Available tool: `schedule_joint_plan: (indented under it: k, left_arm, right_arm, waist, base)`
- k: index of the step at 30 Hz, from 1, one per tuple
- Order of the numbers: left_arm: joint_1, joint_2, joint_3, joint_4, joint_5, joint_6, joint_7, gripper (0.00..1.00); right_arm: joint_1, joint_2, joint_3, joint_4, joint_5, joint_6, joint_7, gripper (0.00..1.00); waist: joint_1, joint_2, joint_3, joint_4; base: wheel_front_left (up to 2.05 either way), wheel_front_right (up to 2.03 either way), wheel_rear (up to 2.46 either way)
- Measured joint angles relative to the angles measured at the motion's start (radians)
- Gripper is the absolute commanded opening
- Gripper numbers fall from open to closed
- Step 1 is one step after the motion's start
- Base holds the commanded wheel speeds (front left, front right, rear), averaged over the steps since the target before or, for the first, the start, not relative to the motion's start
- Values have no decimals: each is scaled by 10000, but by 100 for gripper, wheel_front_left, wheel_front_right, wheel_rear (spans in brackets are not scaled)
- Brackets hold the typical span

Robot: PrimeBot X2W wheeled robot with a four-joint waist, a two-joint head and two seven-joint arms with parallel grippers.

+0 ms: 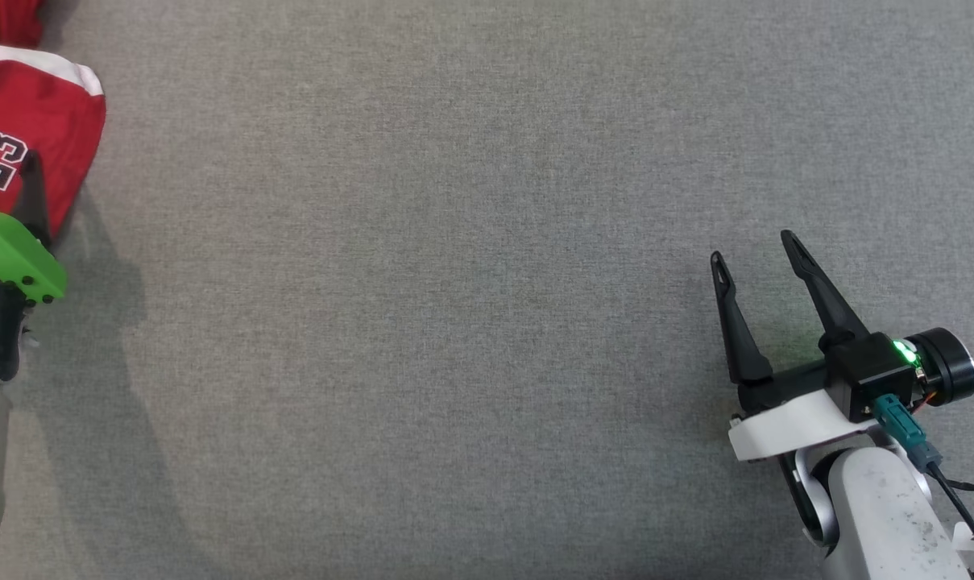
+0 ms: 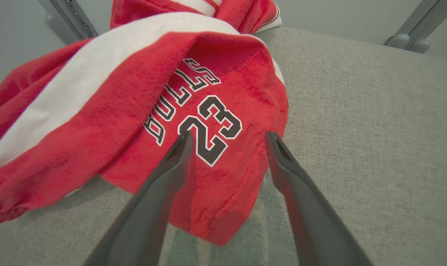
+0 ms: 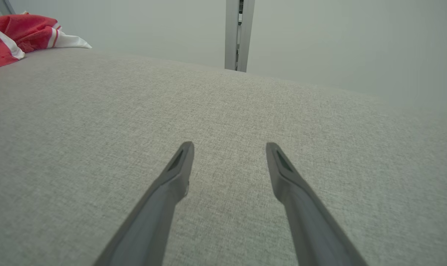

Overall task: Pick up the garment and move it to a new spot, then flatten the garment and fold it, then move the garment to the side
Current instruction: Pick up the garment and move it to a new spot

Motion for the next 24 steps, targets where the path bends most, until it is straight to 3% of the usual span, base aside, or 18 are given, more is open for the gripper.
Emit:
schedule_joint_plan:
  k: [12, 14, 15, 17, 24]
  left_arm:
    - [-1162, 71, -272, 2219, 182, 249, -134, 100]
    - [-1275, 8, -247, 2456, 21, 228, 84, 81]
    - [-1326, -2, -265, 2543, -12, 213, 146, 38]
    - [-1375, -13, -301, 2656, -38, 148, 194, 0]
    - [-1355, -81, -499, 2828, -88, 58, -157, 0]
  right_arm:
    - [-260, 4, 25, -146, -109, 0, 0, 100]
    - [-269, 4, 19, -140, -109, 0, 0, 100]
    - [-279, 2, 8, -127, -107, 0, 0, 100]
    - [-286, 4, -21, -117, -107, 0, 0, 100]
    - [-284, 2, 35, -2, 27, 0, 0, 100]
  waist:
    - [0, 0, 917, -221]
    - [0, 0, 937, -240]
    - [0, 0, 926, -240]
    - [0, 0, 891, -231]
    - [0, 0, 557, -155]
  base:
    - [0, 0, 0]
    - [0, 0, 0]
    - [0, 0, 0]
    - [0, 0, 0]
    - [0, 0, 0]
